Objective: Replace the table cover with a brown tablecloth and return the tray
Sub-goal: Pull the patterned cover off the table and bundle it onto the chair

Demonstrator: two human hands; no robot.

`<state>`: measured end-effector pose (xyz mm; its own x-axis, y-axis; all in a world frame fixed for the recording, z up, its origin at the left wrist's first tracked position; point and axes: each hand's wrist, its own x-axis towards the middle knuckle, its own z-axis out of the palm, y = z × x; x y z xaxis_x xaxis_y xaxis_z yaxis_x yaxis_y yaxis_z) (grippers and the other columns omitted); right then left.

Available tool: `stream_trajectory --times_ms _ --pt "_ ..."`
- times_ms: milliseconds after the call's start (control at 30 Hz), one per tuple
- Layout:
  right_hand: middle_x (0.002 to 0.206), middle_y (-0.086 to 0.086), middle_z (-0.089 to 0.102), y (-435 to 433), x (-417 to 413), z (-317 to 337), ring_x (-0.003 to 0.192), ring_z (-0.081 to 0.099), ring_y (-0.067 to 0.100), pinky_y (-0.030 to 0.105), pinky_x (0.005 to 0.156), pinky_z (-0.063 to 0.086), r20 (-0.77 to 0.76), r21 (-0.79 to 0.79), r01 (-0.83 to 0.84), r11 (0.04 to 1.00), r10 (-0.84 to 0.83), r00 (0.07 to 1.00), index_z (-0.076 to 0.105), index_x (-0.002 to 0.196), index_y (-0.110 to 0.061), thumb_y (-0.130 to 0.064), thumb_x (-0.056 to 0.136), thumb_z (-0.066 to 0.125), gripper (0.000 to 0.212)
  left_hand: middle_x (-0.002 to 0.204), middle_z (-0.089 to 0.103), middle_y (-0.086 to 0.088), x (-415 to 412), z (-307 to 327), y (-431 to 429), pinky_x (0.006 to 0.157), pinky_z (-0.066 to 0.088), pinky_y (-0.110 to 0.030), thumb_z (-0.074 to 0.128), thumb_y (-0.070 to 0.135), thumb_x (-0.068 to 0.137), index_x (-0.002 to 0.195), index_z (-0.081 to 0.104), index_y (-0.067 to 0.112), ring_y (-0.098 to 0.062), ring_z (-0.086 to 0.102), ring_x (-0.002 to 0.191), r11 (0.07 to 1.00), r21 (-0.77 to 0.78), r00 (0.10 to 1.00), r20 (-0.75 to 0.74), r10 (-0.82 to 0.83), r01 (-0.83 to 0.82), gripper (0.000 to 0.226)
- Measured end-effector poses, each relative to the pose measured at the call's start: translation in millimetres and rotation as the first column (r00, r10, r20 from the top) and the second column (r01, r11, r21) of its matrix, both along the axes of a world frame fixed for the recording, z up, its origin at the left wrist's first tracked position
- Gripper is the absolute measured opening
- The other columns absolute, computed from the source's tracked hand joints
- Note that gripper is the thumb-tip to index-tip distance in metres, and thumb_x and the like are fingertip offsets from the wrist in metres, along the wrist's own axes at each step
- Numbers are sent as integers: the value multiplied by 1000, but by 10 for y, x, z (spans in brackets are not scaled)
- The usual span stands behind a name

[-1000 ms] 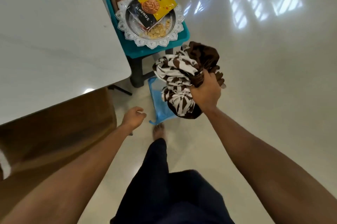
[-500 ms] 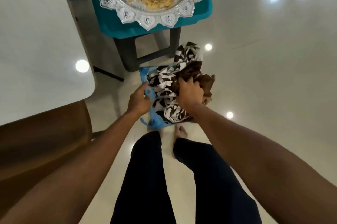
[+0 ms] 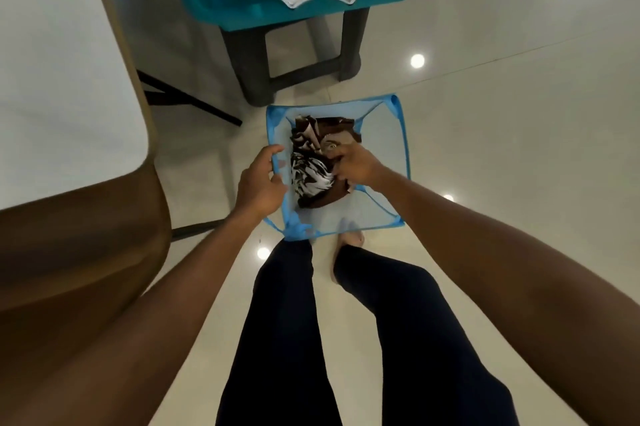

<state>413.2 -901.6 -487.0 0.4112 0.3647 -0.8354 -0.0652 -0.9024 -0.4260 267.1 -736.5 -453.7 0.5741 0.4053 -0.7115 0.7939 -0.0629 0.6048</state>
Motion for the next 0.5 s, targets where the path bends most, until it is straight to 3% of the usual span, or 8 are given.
stream_trajectory --times_ms 67,200,367,500 --pt "123 15 69 -194 -11 112 97 59 21 36 98 51 -17 -40 38 998 -39 999 71 118 -16 -7 89 59 33 122 62 4 61 118 -6 85 60 -43 47 -6 92 131 52 38 -23 68 106 1000 -17 1000 -26 12 -12 59" --pt "116 12 71 -368 -32 390 104 68 31 46 97 54 -16 -54 177 983 -178 984 68 95 -30 -27 72 63 24 119 63 0 148 281 -28 84 60 -48 48 -1 89 131 53 38 -26 68 102 998 -29 993 -109 44 -48 57" --pt "110 11 72 -403 -38 780 94 70 32 50 90 58 -23 14 261 965 -261 965 65 82 -36 -28 69 63 15 127 56 -6 167 487 -105 84 60 -49 54 14 92 140 45 39 -27 65 103 985 -106 968 -227 110 -136 55" --pt "105 7 71 -416 -51 1075 86 62 20 40 83 54 0 63 254 965 -255 967 63 82 -36 -19 86 63 17 128 59 -8 97 655 -183 92 55 -42 62 23 91 143 46 29 -28 61 110 995 -49 960 -272 69 -85 55"
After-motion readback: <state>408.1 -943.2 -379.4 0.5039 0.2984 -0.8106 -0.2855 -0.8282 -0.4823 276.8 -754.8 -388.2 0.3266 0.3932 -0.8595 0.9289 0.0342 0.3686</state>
